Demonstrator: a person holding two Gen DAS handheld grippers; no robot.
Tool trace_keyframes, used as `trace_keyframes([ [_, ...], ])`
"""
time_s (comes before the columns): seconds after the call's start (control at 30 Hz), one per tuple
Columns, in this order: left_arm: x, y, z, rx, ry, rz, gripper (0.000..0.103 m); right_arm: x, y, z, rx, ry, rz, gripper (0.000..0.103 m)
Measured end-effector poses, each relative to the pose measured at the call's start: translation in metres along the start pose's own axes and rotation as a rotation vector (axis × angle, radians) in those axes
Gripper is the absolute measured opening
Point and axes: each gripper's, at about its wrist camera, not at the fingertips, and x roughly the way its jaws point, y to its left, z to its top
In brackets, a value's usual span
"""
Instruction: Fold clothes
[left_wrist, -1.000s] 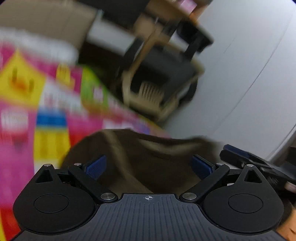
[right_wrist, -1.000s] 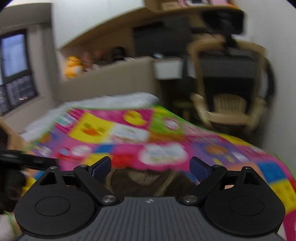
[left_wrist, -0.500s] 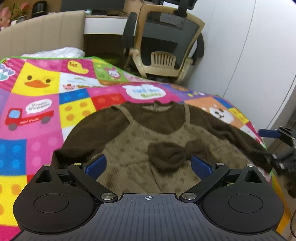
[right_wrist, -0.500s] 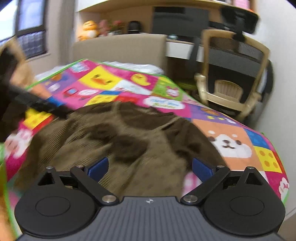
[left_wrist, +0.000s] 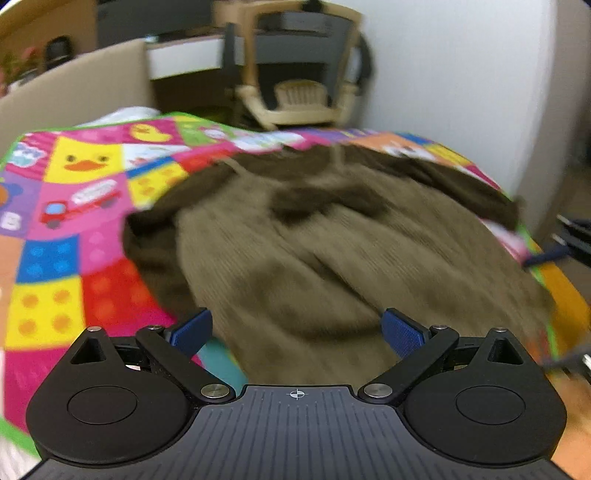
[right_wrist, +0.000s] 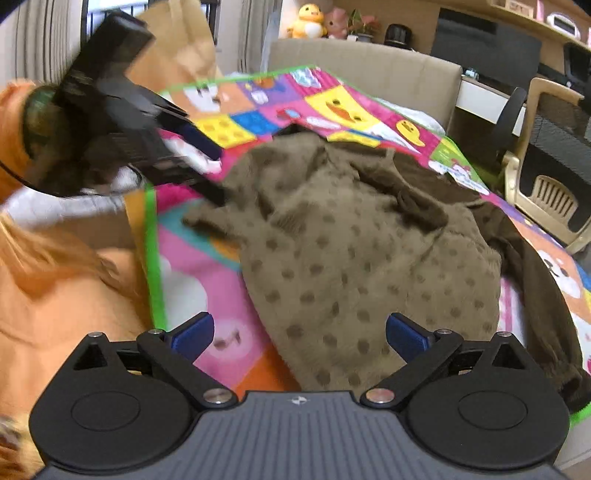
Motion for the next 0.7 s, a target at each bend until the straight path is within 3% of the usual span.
trace_keyframes([
  [0.07, -0.003, -0.016, -0.017, 0.061, 0.026, -0.036, 0.101, 0.008, 0.004, 0.000, -0.049, 0.002, -0.155, 0.097],
  [0.17, 0.006, -0.035, -0.031, 0.179, 0.043, 0.020, 0.101, -0.004, -0.012, 0.011, -0.014, -0.108, -0.409, 0.096],
  [0.27, 0.020, -0.041, -0.036, 0.241, 0.045, 0.120, 0.101, -0.034, -0.038, 0.019, 0.129, -0.215, -0.510, 0.096],
  [0.37, 0.024, -0.030, -0.033, 0.226, 0.024, 0.210, 0.101, -0.048, -0.048, 0.014, 0.154, -0.224, -0.549, 0.096],
  [0.47, 0.010, -0.006, -0.025, 0.216, -0.047, 0.389, 0.101, -0.049, -0.049, 0.003, 0.172, -0.189, -0.539, 0.096],
  [0.53, -0.006, 0.016, -0.019, 0.193, -0.097, 0.526, 0.101, -0.044, -0.049, -0.005, 0.190, -0.163, -0.508, 0.096],
  [0.7, -0.051, 0.065, -0.016, 0.101, -0.116, 0.674, 0.102, -0.048, -0.049, -0.016, 0.197, -0.149, -0.388, 0.097],
])
